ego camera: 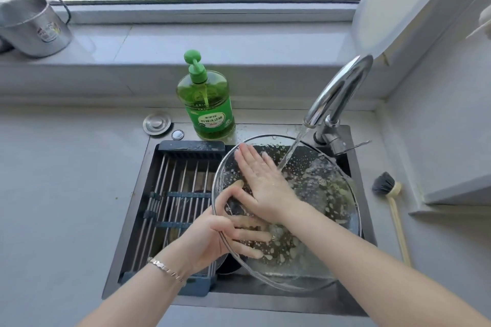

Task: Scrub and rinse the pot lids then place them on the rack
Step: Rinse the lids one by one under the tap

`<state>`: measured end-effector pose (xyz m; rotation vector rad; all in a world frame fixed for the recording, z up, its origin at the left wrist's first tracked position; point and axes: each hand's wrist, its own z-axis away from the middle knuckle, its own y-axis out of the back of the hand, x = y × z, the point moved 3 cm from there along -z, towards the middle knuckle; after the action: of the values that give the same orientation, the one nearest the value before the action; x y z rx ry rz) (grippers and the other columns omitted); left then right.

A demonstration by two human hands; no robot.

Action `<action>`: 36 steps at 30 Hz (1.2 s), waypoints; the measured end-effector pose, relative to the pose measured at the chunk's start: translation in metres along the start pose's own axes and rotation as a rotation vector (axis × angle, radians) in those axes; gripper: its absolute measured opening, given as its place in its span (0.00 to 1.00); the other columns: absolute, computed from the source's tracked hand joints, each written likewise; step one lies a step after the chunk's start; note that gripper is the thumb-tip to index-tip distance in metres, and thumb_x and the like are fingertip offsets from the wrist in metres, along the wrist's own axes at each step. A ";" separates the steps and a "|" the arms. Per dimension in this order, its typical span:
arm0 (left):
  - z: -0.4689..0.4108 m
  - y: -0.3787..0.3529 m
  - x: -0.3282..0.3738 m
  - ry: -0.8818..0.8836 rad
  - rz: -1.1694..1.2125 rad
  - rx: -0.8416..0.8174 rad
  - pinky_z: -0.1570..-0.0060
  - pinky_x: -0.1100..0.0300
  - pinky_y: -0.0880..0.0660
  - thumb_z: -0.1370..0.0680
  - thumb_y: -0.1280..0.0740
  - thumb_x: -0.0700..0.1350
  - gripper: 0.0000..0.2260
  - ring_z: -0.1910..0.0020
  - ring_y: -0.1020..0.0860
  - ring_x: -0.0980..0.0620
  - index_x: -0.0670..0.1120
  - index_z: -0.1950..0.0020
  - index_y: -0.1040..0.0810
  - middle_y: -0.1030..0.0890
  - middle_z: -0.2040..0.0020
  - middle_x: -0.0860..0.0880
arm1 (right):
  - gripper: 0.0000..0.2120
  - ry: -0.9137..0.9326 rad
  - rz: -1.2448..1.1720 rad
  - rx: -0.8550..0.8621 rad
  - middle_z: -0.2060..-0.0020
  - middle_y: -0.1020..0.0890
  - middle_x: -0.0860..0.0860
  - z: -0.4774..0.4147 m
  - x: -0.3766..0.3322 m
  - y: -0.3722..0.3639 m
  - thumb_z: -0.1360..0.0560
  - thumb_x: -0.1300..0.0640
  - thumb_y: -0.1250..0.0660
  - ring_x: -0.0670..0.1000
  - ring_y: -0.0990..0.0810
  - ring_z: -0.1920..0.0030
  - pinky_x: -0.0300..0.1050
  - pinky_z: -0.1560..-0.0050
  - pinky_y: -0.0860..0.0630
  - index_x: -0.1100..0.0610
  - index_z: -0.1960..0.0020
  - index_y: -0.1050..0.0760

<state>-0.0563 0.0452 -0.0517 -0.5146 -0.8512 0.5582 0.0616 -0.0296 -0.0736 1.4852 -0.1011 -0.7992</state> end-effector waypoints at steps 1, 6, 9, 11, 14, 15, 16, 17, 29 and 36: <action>0.001 0.001 0.001 -0.002 0.018 0.009 0.57 0.39 0.21 0.37 0.45 0.26 0.41 0.46 0.25 0.25 0.60 0.30 0.36 0.24 0.44 0.27 | 0.34 -0.069 0.010 0.012 0.29 0.69 0.48 -0.001 0.011 0.001 0.26 0.34 0.67 0.45 0.69 0.28 0.47 0.26 0.66 0.52 0.28 0.70; 0.005 0.010 0.003 -0.046 0.062 0.056 0.58 0.37 0.21 0.36 0.45 0.26 0.41 0.46 0.25 0.25 0.61 0.31 0.35 0.25 0.43 0.26 | 0.39 -0.328 0.053 -0.005 0.26 0.66 0.52 0.022 0.061 -0.009 0.27 0.33 0.65 0.47 0.68 0.27 0.47 0.28 0.68 0.57 0.25 0.66; 0.004 0.011 0.001 -0.066 0.075 0.080 0.57 0.36 0.22 0.37 0.44 0.26 0.42 0.46 0.25 0.25 0.61 0.31 0.35 0.25 0.43 0.26 | 0.38 -0.553 0.063 0.031 0.26 0.66 0.55 0.046 0.073 -0.012 0.24 0.35 0.62 0.50 0.67 0.26 0.48 0.27 0.67 0.59 0.25 0.65; 0.003 0.008 -0.001 -0.062 0.061 0.073 0.56 0.36 0.23 0.37 0.44 0.26 0.42 0.46 0.25 0.25 0.61 0.31 0.35 0.25 0.42 0.26 | 0.38 -0.652 0.044 0.040 0.26 0.66 0.56 0.048 0.072 -0.010 0.23 0.36 0.59 0.52 0.68 0.26 0.49 0.27 0.67 0.60 0.25 0.66; -0.002 0.000 -0.003 -0.053 0.055 0.039 0.55 0.36 0.23 0.37 0.44 0.25 0.42 0.45 0.26 0.24 0.61 0.31 0.35 0.26 0.42 0.26 | 0.40 -0.537 0.006 0.067 0.26 0.67 0.55 0.027 0.057 -0.003 0.25 0.33 0.65 0.50 0.71 0.29 0.48 0.29 0.70 0.60 0.26 0.68; -0.004 -0.003 -0.003 -0.045 0.056 0.024 0.55 0.36 0.23 0.37 0.44 0.25 0.42 0.45 0.26 0.24 0.61 0.31 0.35 0.25 0.42 0.27 | 0.40 -0.450 -0.021 0.079 0.27 0.67 0.54 0.017 0.048 0.000 0.27 0.33 0.67 0.48 0.72 0.29 0.47 0.29 0.70 0.59 0.26 0.68; -0.005 -0.006 -0.003 -0.039 0.050 0.008 0.55 0.37 0.23 0.37 0.45 0.25 0.42 0.44 0.26 0.25 0.61 0.31 0.35 0.25 0.42 0.27 | 0.41 -0.368 -0.053 0.084 0.27 0.68 0.53 0.009 0.037 0.003 0.28 0.32 0.68 0.47 0.71 0.29 0.47 0.29 0.70 0.59 0.26 0.68; -0.007 -0.009 -0.003 -0.038 0.036 -0.011 0.54 0.37 0.23 0.36 0.45 0.25 0.41 0.44 0.26 0.25 0.61 0.31 0.35 0.25 0.42 0.27 | 0.41 -0.292 -0.076 0.082 0.28 0.69 0.51 0.003 0.026 0.007 0.28 0.32 0.68 0.47 0.71 0.29 0.47 0.28 0.69 0.58 0.26 0.68; -0.009 0.009 0.003 -0.124 0.040 0.066 0.51 0.37 0.23 0.37 0.44 0.25 0.43 0.43 0.23 0.32 0.64 0.33 0.33 0.23 0.40 0.33 | 0.26 0.327 -0.064 -0.199 0.26 0.59 0.42 0.074 0.001 -0.005 0.21 0.42 0.61 0.41 0.66 0.27 0.38 0.29 0.69 0.49 0.25 0.59; -0.004 0.019 -0.008 -0.032 0.113 0.144 0.61 0.42 0.20 0.38 0.45 0.26 0.41 0.47 0.24 0.26 0.59 0.31 0.34 0.25 0.43 0.26 | 0.30 -0.767 -0.386 0.273 0.31 0.35 0.56 0.121 0.100 0.005 0.27 0.53 0.31 0.55 0.37 0.30 0.52 0.30 0.40 0.57 0.28 0.37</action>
<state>-0.0623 0.0536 -0.0699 -0.4247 -0.8096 0.7272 0.0745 -0.1843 -0.0939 1.3894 -0.5253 -1.6978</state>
